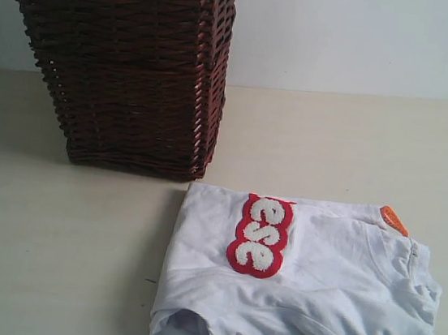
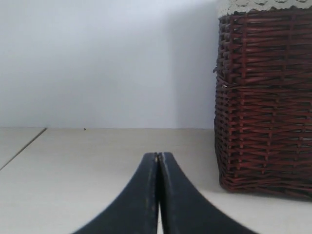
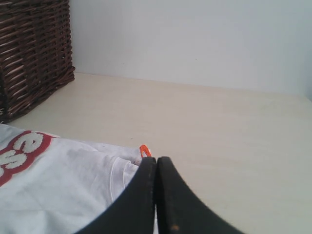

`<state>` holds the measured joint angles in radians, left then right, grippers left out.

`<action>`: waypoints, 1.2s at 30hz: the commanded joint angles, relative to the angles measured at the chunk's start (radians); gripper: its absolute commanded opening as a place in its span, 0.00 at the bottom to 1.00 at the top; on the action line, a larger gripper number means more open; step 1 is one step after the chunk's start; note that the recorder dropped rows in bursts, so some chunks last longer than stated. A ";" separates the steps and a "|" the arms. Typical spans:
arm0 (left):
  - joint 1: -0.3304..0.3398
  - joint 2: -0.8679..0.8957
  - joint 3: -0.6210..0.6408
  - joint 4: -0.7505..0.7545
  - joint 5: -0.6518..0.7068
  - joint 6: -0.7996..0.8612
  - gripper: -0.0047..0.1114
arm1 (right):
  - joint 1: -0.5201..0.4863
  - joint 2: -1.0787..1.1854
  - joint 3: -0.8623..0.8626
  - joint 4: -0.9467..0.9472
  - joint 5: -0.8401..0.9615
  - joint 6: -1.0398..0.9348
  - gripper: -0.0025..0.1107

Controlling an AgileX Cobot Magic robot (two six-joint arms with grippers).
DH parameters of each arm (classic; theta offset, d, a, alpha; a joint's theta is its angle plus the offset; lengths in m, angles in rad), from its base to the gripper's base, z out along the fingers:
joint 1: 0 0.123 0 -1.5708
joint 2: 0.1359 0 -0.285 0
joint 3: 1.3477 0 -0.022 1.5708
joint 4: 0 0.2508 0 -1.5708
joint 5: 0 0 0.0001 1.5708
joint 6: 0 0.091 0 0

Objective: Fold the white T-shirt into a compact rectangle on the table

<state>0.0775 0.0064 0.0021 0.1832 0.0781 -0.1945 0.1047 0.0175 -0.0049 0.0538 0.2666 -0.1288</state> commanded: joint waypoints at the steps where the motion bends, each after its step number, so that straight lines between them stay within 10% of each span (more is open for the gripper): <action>1: -0.006 -0.006 -0.002 -0.222 -0.013 0.274 0.04 | -0.001 -0.004 0.005 -0.004 -0.006 0.001 0.02; 19: -0.006 -0.006 -0.002 -0.351 0.273 0.428 0.04 | -0.001 -0.004 0.005 -0.002 -0.006 0.001 0.02; 36: -0.006 -0.006 -0.002 -0.365 0.272 0.426 0.04 | -0.001 -0.004 0.005 -0.004 -0.006 0.001 0.02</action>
<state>0.0775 0.0064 0.0021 -0.1689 0.3501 0.2276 0.1047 0.0175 -0.0049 0.0538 0.2666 -0.1288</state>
